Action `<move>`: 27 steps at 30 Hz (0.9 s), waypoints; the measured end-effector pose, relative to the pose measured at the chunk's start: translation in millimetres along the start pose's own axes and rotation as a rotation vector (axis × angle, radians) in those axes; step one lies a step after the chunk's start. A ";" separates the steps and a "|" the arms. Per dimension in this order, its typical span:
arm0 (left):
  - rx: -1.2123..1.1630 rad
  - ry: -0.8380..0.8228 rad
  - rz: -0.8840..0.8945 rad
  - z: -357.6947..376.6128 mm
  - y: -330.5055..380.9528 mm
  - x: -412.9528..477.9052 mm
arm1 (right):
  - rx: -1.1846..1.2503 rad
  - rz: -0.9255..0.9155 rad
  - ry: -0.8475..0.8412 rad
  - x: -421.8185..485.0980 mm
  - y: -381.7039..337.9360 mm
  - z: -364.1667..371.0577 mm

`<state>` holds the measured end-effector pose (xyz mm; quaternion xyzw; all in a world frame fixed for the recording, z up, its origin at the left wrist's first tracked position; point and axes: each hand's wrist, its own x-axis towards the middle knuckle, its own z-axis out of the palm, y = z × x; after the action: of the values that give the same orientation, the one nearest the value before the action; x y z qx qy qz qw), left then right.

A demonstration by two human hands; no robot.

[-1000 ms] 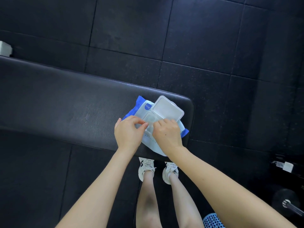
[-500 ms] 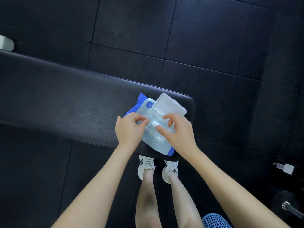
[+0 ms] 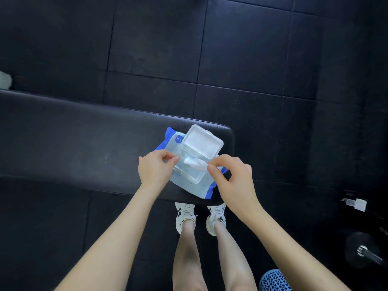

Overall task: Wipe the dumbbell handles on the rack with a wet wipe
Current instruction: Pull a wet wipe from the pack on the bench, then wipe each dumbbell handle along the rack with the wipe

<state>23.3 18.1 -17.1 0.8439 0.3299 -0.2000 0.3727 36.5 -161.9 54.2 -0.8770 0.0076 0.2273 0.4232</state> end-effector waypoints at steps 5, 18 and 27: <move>0.099 -0.021 0.003 -3.8 12.7 -6.7 | 0.177 0.047 0.123 -25.7 -13.9 -30.5; 0.214 -0.388 0.104 -22.1 85.1 -72.6 | 0.468 0.136 0.367 -82.3 -43.8 -116.7; 0.468 -0.788 0.734 -25.1 209.1 -186.7 | 0.598 0.253 0.626 -193.1 -45.4 -185.1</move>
<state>42.2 -144.4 211.9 0.8247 -0.2004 -0.4241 0.3161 -54.7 -305.4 265.7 -0.7350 0.3077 -0.0111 0.6041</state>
